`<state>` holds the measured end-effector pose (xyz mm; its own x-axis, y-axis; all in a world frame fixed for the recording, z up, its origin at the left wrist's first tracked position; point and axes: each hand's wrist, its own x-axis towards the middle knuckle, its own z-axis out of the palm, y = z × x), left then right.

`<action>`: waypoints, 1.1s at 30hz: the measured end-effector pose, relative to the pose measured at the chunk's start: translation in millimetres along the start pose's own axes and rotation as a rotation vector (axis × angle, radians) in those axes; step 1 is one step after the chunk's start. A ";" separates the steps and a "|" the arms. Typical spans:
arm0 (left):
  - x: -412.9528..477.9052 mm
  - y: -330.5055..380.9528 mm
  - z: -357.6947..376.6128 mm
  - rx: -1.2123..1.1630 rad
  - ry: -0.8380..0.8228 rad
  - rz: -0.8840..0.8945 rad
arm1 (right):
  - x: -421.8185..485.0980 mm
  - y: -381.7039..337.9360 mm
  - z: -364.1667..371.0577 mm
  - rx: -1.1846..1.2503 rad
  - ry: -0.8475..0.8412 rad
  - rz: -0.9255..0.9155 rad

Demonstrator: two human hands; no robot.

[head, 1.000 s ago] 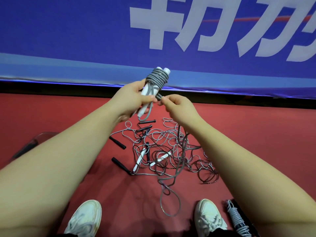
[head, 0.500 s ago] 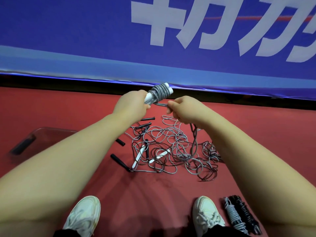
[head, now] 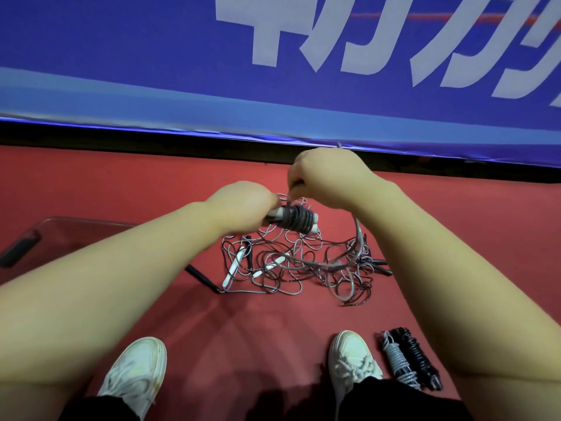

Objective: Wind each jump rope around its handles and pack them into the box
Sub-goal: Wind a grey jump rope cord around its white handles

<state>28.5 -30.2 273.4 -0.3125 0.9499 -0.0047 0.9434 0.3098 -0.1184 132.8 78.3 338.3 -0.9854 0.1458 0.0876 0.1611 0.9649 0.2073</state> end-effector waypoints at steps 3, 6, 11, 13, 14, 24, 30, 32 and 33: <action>-1.9 2.8 -1.4 -0.066 -0.066 0.081 | -1.8 14.0 10.6 0.118 0.021 -0.040; -6.7 3.9 -6.4 -0.141 -0.078 0.173 | -4.9 29.2 24.8 0.222 0.015 -0.032; -12.8 21.2 -21.7 -0.209 -0.014 0.324 | -8.7 36.8 42.8 0.267 -0.012 -0.040; -16.9 22.5 -27.4 -0.297 0.088 0.345 | -11.1 39.7 46.8 0.473 -0.064 0.008; -18.3 21.1 -29.0 -0.374 0.125 0.338 | -13.6 41.3 47.2 0.610 -0.097 0.060; -16.9 19.6 -39.7 -0.820 0.270 0.121 | -27.7 51.2 77.1 1.441 -0.323 0.235; -12.6 -9.7 -28.0 -1.126 0.355 -0.176 | -18.8 49.6 70.0 1.564 -0.158 0.161; -11.3 -16.4 -28.9 -1.327 0.366 -0.228 | -15.0 41.3 70.2 1.398 -0.187 0.070; -11.0 -20.3 -31.0 -1.369 0.387 -0.254 | -11.9 36.8 73.0 1.320 -0.194 0.066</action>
<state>16.2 -45.7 306.6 -0.6449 0.7470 0.1614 0.3007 0.0538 0.9522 146.5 128.0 273.8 -0.9874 0.1220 -0.1010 0.1440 0.4261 -0.8931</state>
